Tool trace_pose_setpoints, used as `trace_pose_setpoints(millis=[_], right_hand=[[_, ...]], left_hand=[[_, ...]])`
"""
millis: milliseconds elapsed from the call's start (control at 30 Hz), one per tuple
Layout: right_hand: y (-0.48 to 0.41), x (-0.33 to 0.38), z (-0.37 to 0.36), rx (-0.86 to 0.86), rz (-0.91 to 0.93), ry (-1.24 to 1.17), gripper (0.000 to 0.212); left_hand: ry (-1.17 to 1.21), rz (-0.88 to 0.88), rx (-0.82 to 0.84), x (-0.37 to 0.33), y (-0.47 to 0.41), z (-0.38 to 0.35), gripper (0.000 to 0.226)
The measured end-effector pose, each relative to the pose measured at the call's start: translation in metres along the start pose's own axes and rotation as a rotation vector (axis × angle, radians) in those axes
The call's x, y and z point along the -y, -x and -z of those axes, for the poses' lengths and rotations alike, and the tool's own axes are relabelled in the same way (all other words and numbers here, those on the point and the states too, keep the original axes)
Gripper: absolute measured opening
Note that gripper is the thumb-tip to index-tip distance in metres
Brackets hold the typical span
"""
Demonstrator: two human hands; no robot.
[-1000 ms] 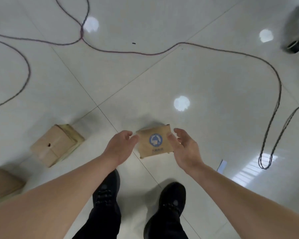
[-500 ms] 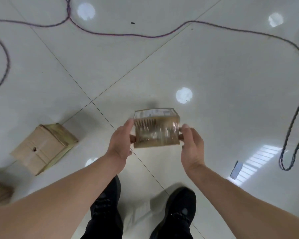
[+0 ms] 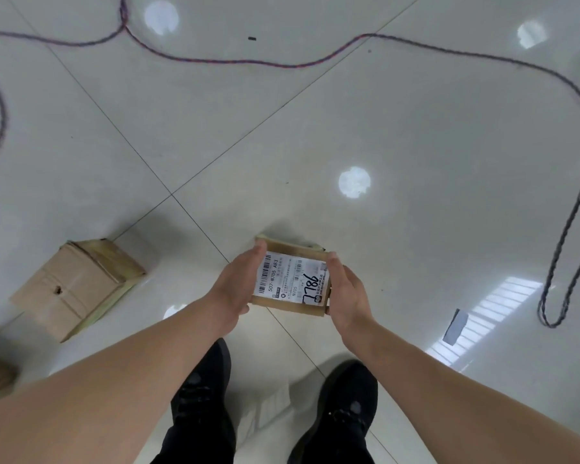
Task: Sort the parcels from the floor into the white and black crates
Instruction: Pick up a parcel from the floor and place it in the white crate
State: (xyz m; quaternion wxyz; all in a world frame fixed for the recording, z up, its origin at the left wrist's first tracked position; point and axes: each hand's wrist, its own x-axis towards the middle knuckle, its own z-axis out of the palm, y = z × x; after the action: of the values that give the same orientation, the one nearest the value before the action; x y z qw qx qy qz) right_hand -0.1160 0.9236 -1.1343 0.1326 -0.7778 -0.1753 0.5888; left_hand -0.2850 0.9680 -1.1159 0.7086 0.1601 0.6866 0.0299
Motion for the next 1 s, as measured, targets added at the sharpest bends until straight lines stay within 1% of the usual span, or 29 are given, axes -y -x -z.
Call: trace_pose_setpoints(millis=[33,133,233,300,333,433,500,567,633,700,800,833,900,933,1000], right_hand=[[0.006,0.005,0.002,-0.003,0.013,0.001,0.071],[0.033,0.025,0.015,-0.035,0.063,0.026,0.060],[0.077,0.049,0.035,-0.063,0.083,0.021,0.058],[0.115,0.068,0.053,-0.082,0.098,-0.004,0.058],[0.137,0.077,0.064,-0.099,0.099,-0.022,0.058],[0.209,0.109,0.098,-0.165,0.106,-0.091,0.058],[0.261,0.130,0.121,-0.218,0.110,-0.121,0.059],[0.317,0.149,0.146,-0.267,0.123,-0.177,0.054],[0.375,0.166,0.170,-0.332,0.153,-0.239,0.051],[0.433,0.177,0.193,-0.419,0.190,-0.292,0.050],[0.514,0.176,0.224,-0.572,0.205,-0.339,0.055],[0.539,0.173,0.233,-0.617,0.218,-0.360,0.059],[0.586,0.163,0.250,-0.702,0.221,-0.398,0.062],[0.607,0.156,0.258,-0.743,0.217,-0.415,0.059],[0.648,0.138,0.273,-0.829,0.214,-0.439,0.051]], left_hand=[[-0.025,-0.033,0.003,-0.004,0.009,0.000,0.053],[-0.119,-0.134,0.018,-0.021,0.046,-0.001,0.044],[-0.197,-0.212,0.035,-0.042,0.098,-0.001,0.032],[-0.242,-0.258,0.038,-0.061,0.138,-0.002,0.029],[-0.256,-0.267,0.044,-0.070,0.160,-0.004,0.030],[-0.309,-0.285,0.081,-0.105,0.236,-0.012,0.053],[-0.348,-0.313,0.127,-0.128,0.292,-0.021,0.053],[-0.376,-0.348,0.153,-0.150,0.352,-0.033,0.055],[-0.399,-0.372,0.169,-0.169,0.408,-0.045,0.062],[-0.441,-0.426,0.226,-0.183,0.466,-0.061,0.064],[-0.534,-0.480,0.321,-0.192,0.547,-0.086,0.075],[-0.568,-0.497,0.353,-0.193,0.571,-0.095,0.075],[-0.631,-0.532,0.426,-0.191,0.614,-0.113,0.062],[-0.663,-0.552,0.461,-0.188,0.633,-0.123,0.057],[-0.730,-0.592,0.531,-0.178,0.667,-0.144,0.056]])
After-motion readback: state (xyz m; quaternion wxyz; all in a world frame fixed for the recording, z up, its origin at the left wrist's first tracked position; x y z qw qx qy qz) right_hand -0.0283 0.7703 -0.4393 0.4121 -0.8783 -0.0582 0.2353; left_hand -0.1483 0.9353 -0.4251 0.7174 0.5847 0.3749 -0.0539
